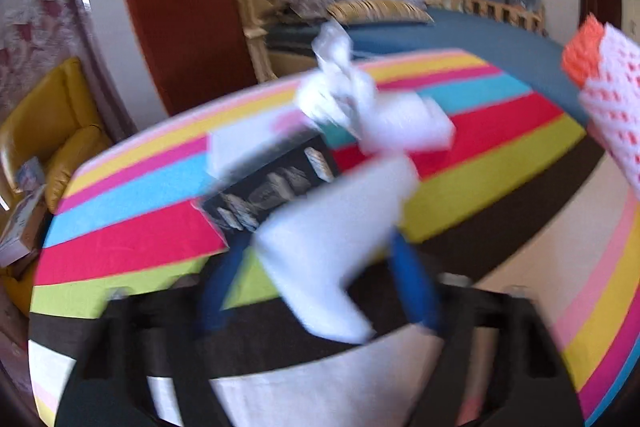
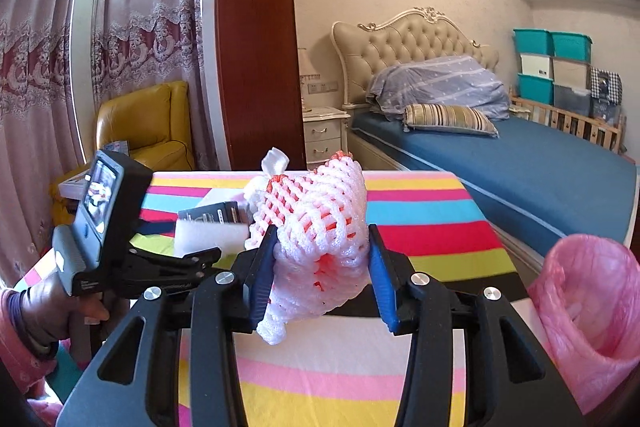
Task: Collect trash
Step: 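Grasp the white foam block with the left tool, then carry the foam sleeve and foam block in both tools over the pink bin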
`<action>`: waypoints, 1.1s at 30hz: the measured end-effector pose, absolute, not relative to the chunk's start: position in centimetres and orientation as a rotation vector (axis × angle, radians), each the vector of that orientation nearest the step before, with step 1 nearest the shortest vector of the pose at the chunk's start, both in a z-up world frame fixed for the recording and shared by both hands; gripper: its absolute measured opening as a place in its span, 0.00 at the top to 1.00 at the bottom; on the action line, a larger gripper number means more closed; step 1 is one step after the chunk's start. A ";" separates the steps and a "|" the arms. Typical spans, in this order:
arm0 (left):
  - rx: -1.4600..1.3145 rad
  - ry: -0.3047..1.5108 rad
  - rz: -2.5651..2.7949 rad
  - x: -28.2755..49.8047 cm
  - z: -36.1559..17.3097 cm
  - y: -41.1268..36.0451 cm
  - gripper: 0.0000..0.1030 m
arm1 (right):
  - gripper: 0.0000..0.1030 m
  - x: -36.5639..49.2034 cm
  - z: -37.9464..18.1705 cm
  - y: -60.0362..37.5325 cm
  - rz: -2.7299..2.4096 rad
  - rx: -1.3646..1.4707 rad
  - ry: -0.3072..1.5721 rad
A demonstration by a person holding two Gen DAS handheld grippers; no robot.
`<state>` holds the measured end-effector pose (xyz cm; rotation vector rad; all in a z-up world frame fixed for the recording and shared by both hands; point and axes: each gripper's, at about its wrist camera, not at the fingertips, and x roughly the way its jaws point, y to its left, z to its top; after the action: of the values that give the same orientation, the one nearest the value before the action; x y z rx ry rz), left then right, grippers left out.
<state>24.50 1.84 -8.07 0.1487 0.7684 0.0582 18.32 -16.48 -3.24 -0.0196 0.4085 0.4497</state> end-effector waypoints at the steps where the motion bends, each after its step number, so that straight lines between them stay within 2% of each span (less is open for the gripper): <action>1: 0.149 0.786 0.042 24.4 -8.4 1.6 0.50 | 0.59 18.4 -3.2 -16.5 0.449 -0.015 0.412; 14: 0.098 0.618 0.044 17.5 -5.6 0.5 0.51 | 0.58 15.7 -3.8 -15.7 0.446 -0.084 0.426; 33: 0.101 0.473 0.005 13.3 -1.7 -3.5 0.51 | 0.58 13.3 -4.0 -17.7 0.372 -0.115 0.404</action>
<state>13.25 -3.50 -1.69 0.1011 0.4725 0.0050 13.35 -17.65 -3.97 -0.1152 0.4042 0.3718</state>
